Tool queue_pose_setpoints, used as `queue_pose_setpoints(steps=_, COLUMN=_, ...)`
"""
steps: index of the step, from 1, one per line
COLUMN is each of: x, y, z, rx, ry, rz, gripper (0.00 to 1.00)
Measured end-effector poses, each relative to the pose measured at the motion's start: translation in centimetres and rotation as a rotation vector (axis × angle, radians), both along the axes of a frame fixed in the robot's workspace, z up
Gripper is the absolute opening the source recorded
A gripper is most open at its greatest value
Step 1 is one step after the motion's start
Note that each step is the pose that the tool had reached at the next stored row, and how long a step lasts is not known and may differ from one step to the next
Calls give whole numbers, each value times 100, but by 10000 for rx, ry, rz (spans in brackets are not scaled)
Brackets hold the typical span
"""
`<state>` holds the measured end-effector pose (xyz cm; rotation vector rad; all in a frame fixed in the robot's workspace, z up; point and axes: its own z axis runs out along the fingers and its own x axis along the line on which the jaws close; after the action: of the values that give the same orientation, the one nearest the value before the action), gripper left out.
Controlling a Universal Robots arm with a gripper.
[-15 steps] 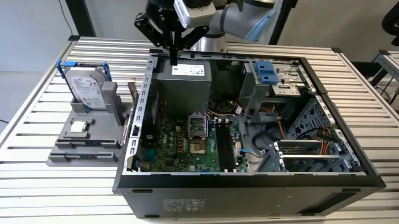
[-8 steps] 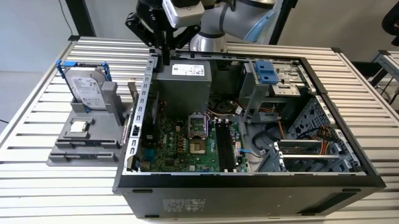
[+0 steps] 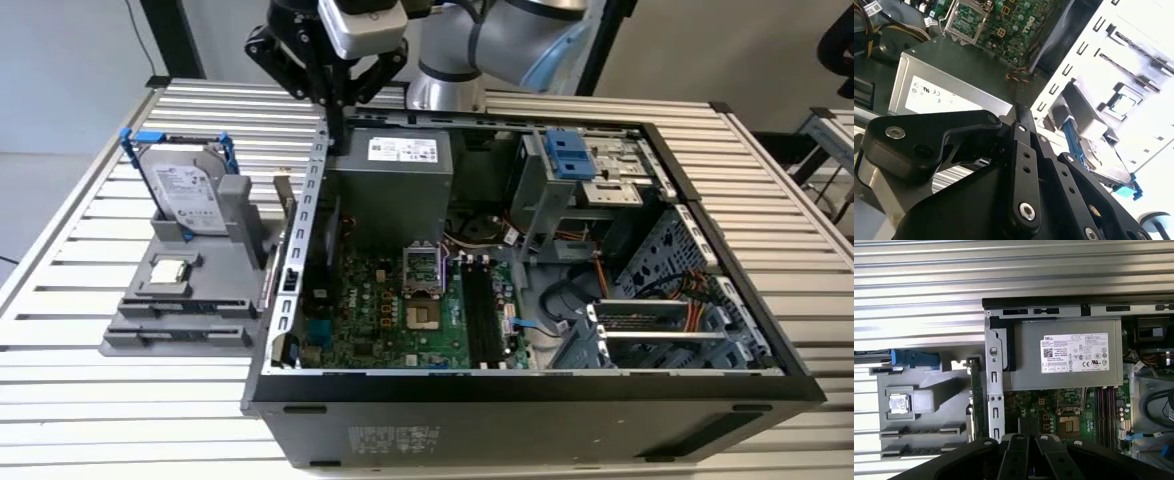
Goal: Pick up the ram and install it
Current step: 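Reach for the ram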
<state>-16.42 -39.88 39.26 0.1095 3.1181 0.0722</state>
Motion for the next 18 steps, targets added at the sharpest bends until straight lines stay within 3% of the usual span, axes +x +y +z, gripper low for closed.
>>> queue_pose_setpoints(steps=6, x=-153, y=0, z=0, rx=0, ry=0, rz=52, gripper=0)
queue_pose_setpoints(steps=18, x=-344, y=0, z=0, rx=1, ry=0, rz=517, gripper=0)
